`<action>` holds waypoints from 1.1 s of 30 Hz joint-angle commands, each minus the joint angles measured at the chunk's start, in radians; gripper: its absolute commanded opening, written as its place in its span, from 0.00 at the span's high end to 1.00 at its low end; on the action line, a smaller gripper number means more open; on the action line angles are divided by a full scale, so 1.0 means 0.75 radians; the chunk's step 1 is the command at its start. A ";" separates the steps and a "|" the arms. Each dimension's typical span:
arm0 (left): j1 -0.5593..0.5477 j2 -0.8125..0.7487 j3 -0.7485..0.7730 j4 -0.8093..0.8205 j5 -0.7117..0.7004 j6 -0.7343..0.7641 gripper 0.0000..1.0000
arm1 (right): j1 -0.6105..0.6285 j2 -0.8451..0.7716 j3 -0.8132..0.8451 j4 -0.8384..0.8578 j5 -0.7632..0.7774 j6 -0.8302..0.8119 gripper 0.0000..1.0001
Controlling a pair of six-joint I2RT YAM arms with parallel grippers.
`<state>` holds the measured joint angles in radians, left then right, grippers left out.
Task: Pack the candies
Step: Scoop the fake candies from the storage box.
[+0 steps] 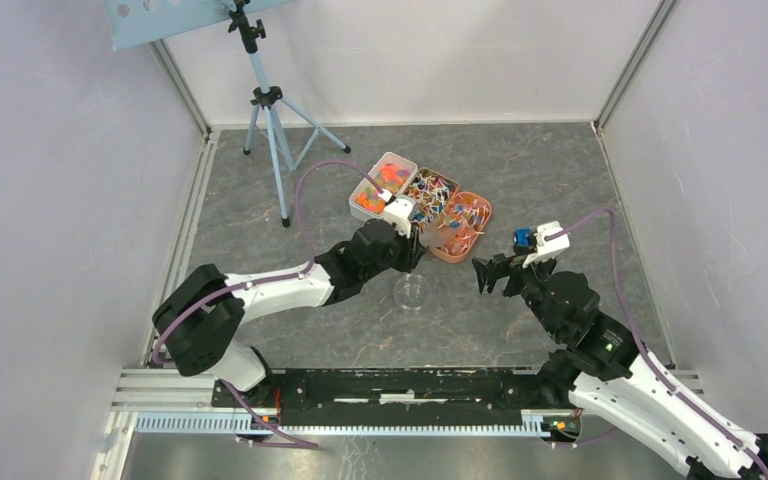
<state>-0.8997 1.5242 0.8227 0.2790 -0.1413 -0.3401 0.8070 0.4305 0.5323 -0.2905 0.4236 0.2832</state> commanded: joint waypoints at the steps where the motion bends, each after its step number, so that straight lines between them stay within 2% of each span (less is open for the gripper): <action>1: 0.004 -0.101 -0.035 0.186 -0.034 0.100 0.98 | 0.003 0.013 0.008 0.061 0.000 -0.005 0.02; 19: 0.003 -0.469 -0.237 0.248 -0.005 0.199 0.98 | 0.004 0.048 0.057 0.108 -0.026 -0.006 0.02; 33: 0.003 -0.819 -0.310 0.141 -0.112 0.268 0.98 | 0.004 -0.046 0.072 0.136 -0.088 0.040 0.02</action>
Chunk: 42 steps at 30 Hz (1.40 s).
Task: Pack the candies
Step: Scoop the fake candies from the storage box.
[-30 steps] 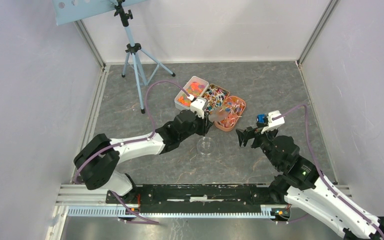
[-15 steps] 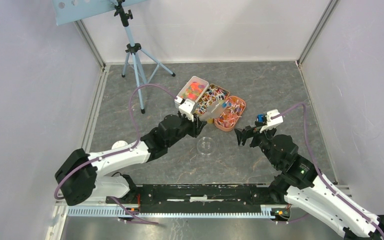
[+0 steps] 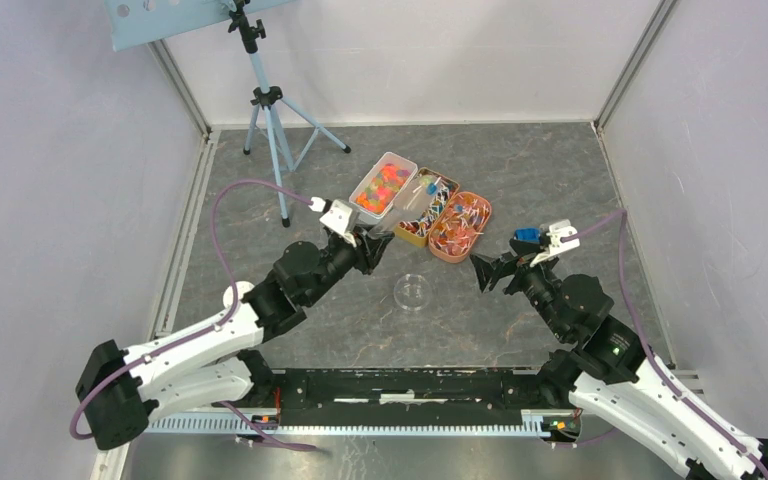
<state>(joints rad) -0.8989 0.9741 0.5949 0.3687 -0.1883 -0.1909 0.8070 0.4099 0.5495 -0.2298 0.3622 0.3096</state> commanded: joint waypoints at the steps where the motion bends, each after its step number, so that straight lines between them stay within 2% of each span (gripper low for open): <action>1: 0.001 -0.104 -0.002 -0.002 -0.054 0.065 0.98 | 0.003 -0.018 0.049 0.049 0.000 0.003 0.02; 8: 0.002 -0.277 0.080 -0.335 -0.088 0.022 0.98 | 0.004 -0.018 0.039 0.021 -0.003 -0.001 0.02; 13: 0.002 -0.415 0.193 -0.710 -0.071 -0.018 0.98 | 0.004 -0.025 0.020 0.021 -0.005 -0.004 0.02; 17: 0.002 -0.466 0.323 -1.033 -0.021 -0.060 0.98 | 0.004 -0.009 0.014 0.026 -0.014 -0.008 0.02; 22: 0.002 -0.522 0.432 -1.303 0.105 -0.154 0.98 | 0.004 0.006 0.003 0.029 -0.013 -0.016 0.02; 30: 0.002 -0.539 0.437 -1.451 0.291 -0.257 0.98 | 0.004 0.021 -0.019 0.051 -0.014 -0.016 0.02; 42: 0.002 -0.315 0.465 -1.504 0.370 -0.297 0.98 | 0.002 0.015 -0.023 0.041 -0.009 -0.019 0.02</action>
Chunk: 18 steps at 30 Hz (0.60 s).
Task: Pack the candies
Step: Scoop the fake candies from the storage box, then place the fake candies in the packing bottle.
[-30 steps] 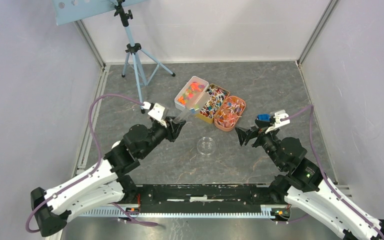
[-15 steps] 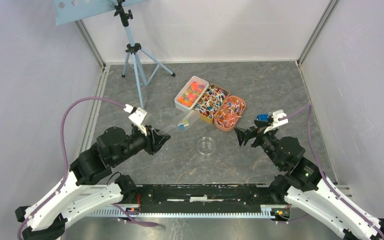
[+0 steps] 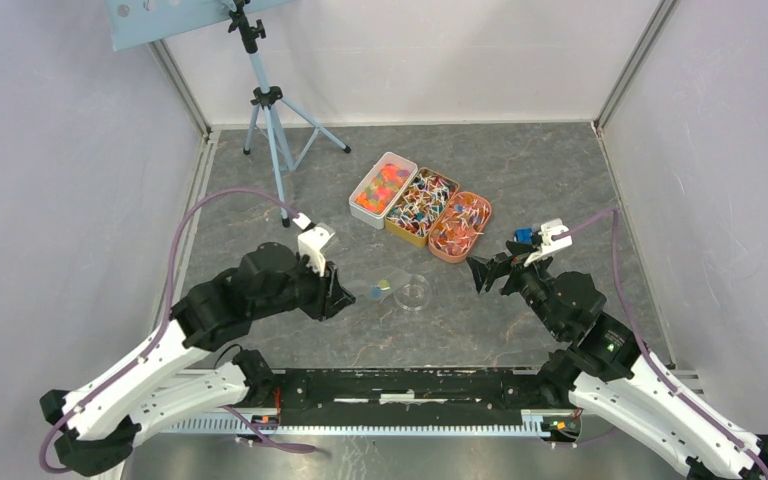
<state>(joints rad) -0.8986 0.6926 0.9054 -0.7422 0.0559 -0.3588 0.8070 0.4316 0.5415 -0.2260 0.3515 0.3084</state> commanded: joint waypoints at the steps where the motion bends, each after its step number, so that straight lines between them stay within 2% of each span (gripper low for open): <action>1: 0.002 0.074 0.051 -0.022 0.046 -0.072 0.98 | 0.004 -0.017 -0.015 0.036 0.006 -0.018 0.02; 18: 0.002 0.205 0.091 -0.028 0.056 -0.073 0.98 | 0.003 -0.051 -0.020 0.007 0.034 -0.029 0.02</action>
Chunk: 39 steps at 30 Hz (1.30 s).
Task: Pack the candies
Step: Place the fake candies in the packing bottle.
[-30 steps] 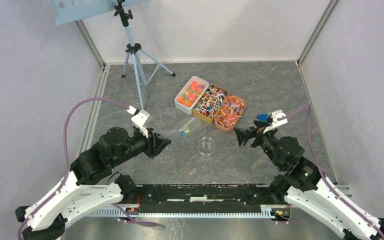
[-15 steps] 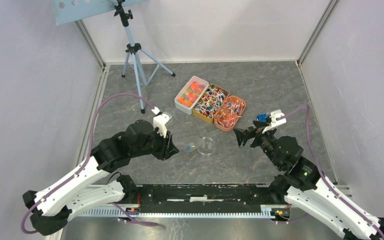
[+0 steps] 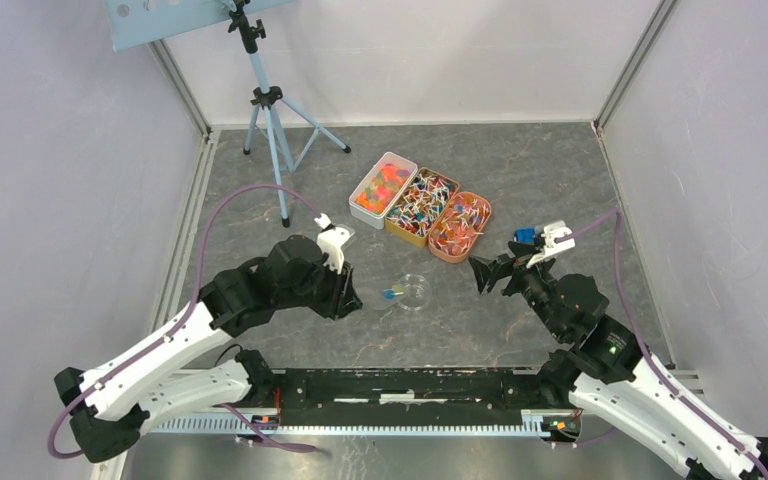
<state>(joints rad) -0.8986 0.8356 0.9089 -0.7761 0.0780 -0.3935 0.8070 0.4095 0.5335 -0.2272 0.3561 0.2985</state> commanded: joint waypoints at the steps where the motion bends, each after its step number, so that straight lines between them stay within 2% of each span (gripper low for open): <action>1: 0.001 0.026 0.099 0.012 0.030 -0.020 0.98 | 0.003 -0.027 -0.010 0.008 0.027 -0.015 0.02; 19: 0.002 0.211 0.240 -0.114 0.025 0.008 0.98 | 0.003 -0.041 0.005 -0.009 0.042 -0.025 0.02; 28: 0.002 0.248 0.353 -0.076 -0.234 0.019 0.98 | 0.004 -0.013 -0.022 0.022 0.015 0.008 0.02; 33: 0.002 0.436 0.527 0.012 -0.286 0.105 0.98 | 0.004 -0.004 -0.030 0.058 -0.002 0.009 0.02; 39: 0.002 0.756 0.843 -0.051 -0.239 0.189 0.98 | 0.004 -0.024 0.001 0.000 0.015 0.004 0.02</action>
<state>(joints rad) -0.8986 1.3006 1.4151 -0.8356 -0.1047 -0.3378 0.8070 0.4057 0.5125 -0.2379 0.3599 0.2993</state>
